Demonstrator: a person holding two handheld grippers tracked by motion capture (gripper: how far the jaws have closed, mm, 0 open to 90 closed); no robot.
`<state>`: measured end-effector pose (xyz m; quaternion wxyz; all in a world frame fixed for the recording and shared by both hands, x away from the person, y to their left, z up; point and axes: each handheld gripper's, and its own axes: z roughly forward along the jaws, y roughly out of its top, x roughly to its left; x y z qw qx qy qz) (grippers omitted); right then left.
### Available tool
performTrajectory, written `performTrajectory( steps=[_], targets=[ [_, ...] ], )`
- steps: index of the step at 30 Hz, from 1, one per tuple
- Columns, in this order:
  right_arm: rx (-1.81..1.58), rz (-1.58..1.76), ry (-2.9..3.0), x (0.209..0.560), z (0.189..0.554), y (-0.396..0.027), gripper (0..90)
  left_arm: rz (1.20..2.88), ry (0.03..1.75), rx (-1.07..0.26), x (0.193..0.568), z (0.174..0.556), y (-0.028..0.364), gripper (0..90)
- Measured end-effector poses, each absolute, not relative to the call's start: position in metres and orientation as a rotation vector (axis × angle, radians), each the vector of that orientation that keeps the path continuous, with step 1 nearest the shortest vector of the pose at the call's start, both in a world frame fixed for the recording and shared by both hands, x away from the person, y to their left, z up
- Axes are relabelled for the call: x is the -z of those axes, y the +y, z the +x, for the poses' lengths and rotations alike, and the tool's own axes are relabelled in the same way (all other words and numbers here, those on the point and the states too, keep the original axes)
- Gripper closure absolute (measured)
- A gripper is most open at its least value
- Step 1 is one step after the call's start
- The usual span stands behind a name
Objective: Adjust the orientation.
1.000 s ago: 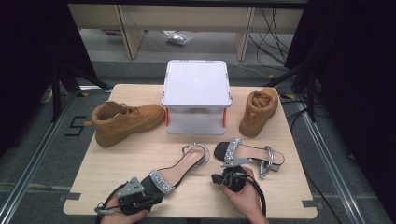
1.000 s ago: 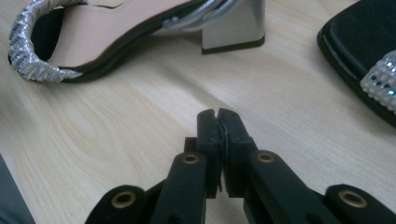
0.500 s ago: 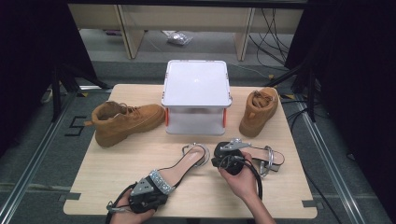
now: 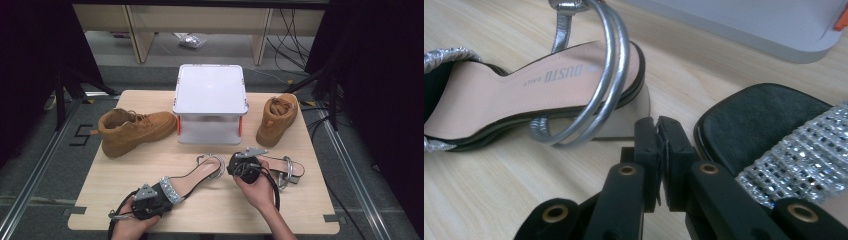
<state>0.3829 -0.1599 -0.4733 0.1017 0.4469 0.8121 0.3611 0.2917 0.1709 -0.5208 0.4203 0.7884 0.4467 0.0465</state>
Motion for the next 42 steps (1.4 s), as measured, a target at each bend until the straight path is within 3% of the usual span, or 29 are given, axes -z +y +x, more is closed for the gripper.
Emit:
performTrajectory(
  steps=[16,23,28,34,42],
  targets=[
    [-1.064,1.288,2.337,0.466,0.406,-0.156,86.0,1.922,1.243,-0.189,0.517,0.333,0.199,89.5],
    [-1.032,1.235,2.412,0.47,0.42,-0.142,86.9,1.916,1.25,-0.251,0.513,0.324,0.195,89.4],
    [-1.028,1.204,2.425,0.478,0.427,-0.137,86.5,1.869,1.225,-0.22,0.503,0.313,0.197,89.5],
    [-1.008,1.227,2.454,0.481,0.427,-0.135,86.3,1.887,1.15,-0.171,0.497,0.303,0.177,89.4],
    [-1.0,1.205,2.478,0.483,0.423,-0.132,87.4,1.986,1.115,-0.137,0.509,0.325,0.152,89.4]
  ],
)
